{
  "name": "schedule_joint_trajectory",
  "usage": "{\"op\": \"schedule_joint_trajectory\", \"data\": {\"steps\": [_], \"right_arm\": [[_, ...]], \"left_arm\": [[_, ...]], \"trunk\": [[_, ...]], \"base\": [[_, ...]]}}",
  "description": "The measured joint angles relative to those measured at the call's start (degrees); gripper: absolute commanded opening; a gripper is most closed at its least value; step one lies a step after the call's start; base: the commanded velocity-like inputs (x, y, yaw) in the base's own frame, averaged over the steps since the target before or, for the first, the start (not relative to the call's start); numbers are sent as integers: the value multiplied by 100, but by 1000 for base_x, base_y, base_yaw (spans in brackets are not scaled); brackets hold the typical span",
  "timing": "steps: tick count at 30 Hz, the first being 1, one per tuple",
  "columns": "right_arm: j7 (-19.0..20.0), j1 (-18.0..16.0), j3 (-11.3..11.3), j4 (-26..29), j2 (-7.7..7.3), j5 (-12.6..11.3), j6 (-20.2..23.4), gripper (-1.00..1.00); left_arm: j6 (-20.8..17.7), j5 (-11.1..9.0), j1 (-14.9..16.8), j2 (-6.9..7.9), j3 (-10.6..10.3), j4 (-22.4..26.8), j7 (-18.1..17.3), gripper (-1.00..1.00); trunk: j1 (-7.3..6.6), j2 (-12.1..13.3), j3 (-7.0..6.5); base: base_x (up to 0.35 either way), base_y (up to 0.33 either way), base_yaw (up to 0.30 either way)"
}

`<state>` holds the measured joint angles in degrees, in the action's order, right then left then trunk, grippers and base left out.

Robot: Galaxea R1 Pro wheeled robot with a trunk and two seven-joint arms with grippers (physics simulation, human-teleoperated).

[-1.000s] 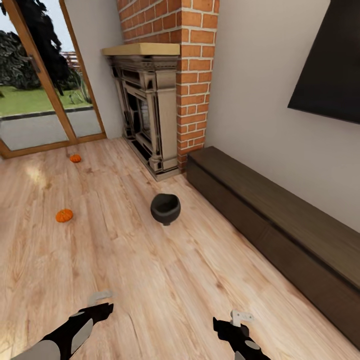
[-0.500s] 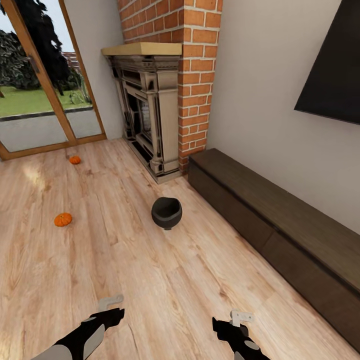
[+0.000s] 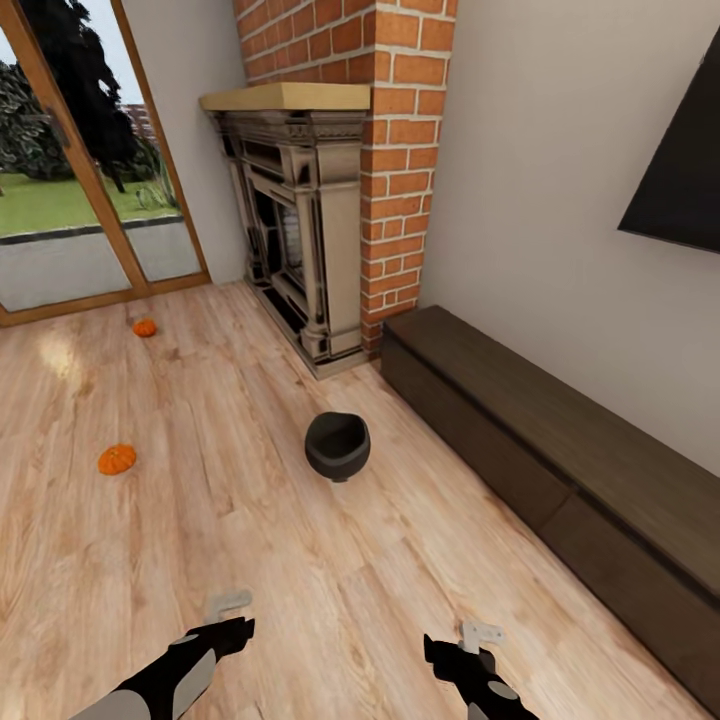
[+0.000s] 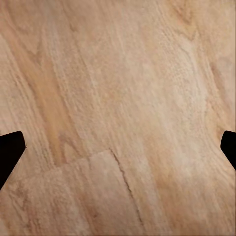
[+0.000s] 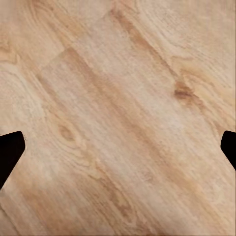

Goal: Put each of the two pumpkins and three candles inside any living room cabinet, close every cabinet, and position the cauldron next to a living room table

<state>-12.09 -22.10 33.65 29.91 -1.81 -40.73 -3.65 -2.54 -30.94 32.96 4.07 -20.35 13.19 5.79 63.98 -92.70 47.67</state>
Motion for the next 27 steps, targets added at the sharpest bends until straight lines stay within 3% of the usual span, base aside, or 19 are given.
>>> {"op": "schedule_joint_trajectory", "data": {"steps": [9, 21, 27], "right_arm": [[31, 1, -18, 3, 3, -87, -51, 100], [42, 2, -3, 2, 11, -87, -9, 100], [60, 0, 4, 7, 19, -84, -54, 100]], "left_arm": [[0, 0, 1, 9, 0, -1, 0, 100], [0, 1, 2, 6, -7, -2, -1, 100], [0, 0, 0, 2, -8, 0, 0, 100]], "trunk": [[0, 0, 0], [0, 0, 0], [0, 0, 0]], "base": [[279, 232, -26], [270, 238, -255], [269, 238, -74]]}}
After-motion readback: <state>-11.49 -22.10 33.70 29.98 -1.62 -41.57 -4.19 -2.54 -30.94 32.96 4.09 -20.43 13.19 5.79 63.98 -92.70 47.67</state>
